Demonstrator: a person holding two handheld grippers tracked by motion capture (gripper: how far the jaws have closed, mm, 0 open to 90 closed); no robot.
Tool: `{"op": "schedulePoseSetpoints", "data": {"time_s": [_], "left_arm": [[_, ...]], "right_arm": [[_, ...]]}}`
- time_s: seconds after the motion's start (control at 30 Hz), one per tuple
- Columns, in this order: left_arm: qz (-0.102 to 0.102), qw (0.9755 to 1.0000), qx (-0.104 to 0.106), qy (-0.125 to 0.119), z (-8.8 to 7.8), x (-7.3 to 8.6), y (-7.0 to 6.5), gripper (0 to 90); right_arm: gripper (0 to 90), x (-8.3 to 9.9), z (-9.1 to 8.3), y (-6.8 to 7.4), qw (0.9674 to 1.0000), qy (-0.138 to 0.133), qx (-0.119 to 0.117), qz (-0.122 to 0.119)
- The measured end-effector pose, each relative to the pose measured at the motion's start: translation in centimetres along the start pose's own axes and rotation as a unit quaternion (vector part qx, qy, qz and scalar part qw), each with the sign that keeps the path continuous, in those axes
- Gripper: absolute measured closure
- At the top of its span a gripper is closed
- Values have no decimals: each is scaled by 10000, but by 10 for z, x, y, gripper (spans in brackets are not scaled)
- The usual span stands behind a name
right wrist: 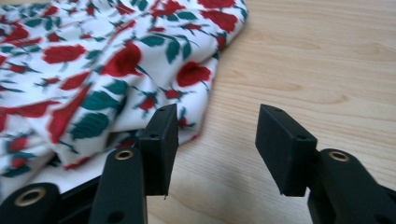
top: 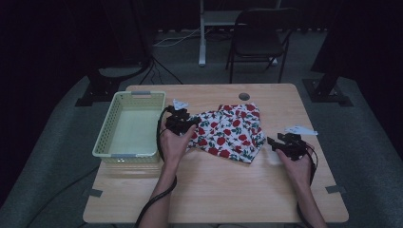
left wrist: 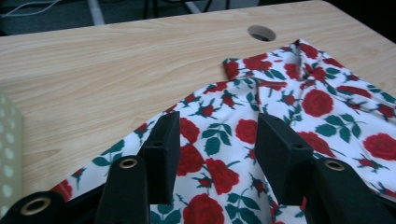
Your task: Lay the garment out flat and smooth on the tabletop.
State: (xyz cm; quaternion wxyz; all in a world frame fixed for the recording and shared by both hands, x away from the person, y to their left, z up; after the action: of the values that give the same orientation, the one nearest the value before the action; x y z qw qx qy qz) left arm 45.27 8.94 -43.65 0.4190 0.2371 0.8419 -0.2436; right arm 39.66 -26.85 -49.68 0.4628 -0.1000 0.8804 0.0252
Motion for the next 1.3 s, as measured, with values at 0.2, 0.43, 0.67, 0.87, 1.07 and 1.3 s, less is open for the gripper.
{"op": "schedulePoseSetpoints", "data": {"time_s": [0.2, 0.43, 0.67, 0.87, 1.07, 1.3], "left_arm": [[2, 10000, 64, 44, 3, 9, -3, 515], [-26, 9997, 217, 140, 8, 20, -3, 506], [33, 9991, 348, 241, 12, 28, -8, 487], [13, 9987, 400, 300, 16, 39, -8, 480], [-23, 9982, 461, 384, 22, 49, -8, 475], [-72, 9980, 466, 409, 24, 55, -6, 474]], "right_arm": [[525, -9, -7, 7, 9994, -170, -277, 129], [544, -20, -12, 18, 9985, -296, -453, 126], [532, -33, -16, 37, 9973, -407, -613, -23], [533, -39, -18, 52, 9962, -421, -735, -184], [534, -45, -17, 70, 9949, -419, -842, -367], [535, -47, -14, 85, 9937, -383, -896, -555]]}}
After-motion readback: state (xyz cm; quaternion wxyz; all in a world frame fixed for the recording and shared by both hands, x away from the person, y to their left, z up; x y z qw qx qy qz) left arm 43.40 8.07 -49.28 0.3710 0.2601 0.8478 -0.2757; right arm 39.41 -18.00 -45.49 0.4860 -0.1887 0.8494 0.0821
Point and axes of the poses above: each handheld gripper's, and its own axes: z roughly forward along the jaws, x roughly out of its underside, y roughly to its left, the point moved 4 cm from there along z, roughly forward along the jaws, and after that the axes turned 12 degrees about x, right-handed, at the moved point
